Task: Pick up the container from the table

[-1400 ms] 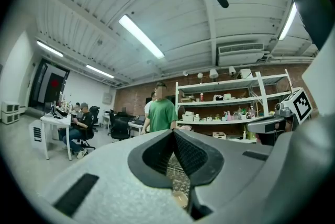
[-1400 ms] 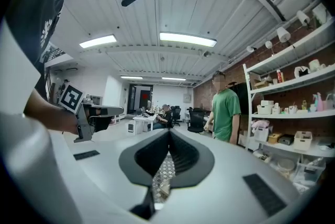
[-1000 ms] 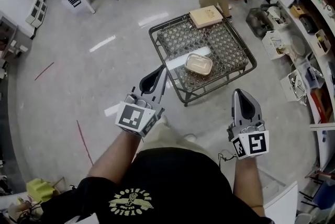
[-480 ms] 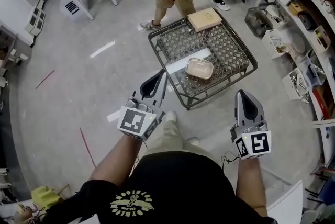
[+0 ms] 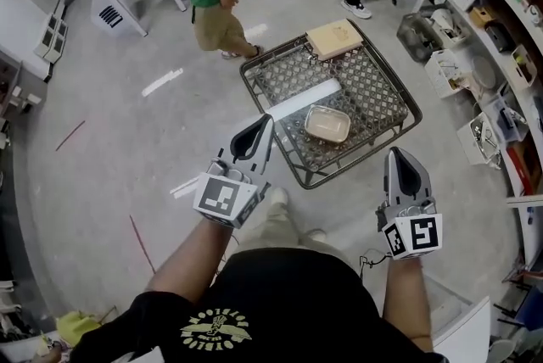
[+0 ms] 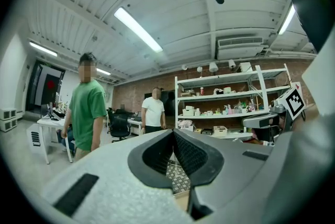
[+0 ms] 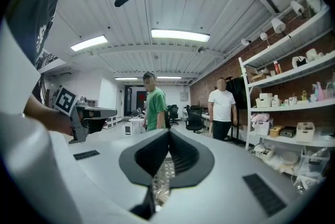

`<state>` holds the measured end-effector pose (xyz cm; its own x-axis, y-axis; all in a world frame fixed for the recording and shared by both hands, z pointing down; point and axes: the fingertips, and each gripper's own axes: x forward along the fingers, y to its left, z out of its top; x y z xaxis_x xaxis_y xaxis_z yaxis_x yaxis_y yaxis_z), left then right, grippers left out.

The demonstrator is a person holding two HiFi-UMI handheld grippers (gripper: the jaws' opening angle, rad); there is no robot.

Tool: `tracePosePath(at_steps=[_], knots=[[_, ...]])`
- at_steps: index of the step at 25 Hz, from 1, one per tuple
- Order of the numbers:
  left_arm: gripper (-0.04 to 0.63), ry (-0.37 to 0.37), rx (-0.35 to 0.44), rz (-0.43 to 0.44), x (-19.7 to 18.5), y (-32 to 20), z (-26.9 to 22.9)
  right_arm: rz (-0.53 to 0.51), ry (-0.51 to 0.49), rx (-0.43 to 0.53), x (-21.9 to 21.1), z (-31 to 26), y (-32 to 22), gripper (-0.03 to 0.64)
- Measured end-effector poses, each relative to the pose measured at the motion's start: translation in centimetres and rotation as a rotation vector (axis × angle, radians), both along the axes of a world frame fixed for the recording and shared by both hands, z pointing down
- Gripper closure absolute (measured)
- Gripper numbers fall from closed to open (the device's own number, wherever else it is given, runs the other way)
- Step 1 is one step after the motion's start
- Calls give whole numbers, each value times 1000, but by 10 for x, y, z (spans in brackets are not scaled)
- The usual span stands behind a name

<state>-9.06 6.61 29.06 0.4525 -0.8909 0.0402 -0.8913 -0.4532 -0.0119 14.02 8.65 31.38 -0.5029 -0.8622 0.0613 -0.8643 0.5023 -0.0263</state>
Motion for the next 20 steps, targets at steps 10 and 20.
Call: tracePosePath(at_steps=[10, 20], knots=[[586, 0, -24, 39, -11, -65, 11, 50, 7, -13, -14, 5, -62, 606], [586, 1, -38, 84, -24, -122, 17, 108, 25, -23, -26, 9, -109, 606]])
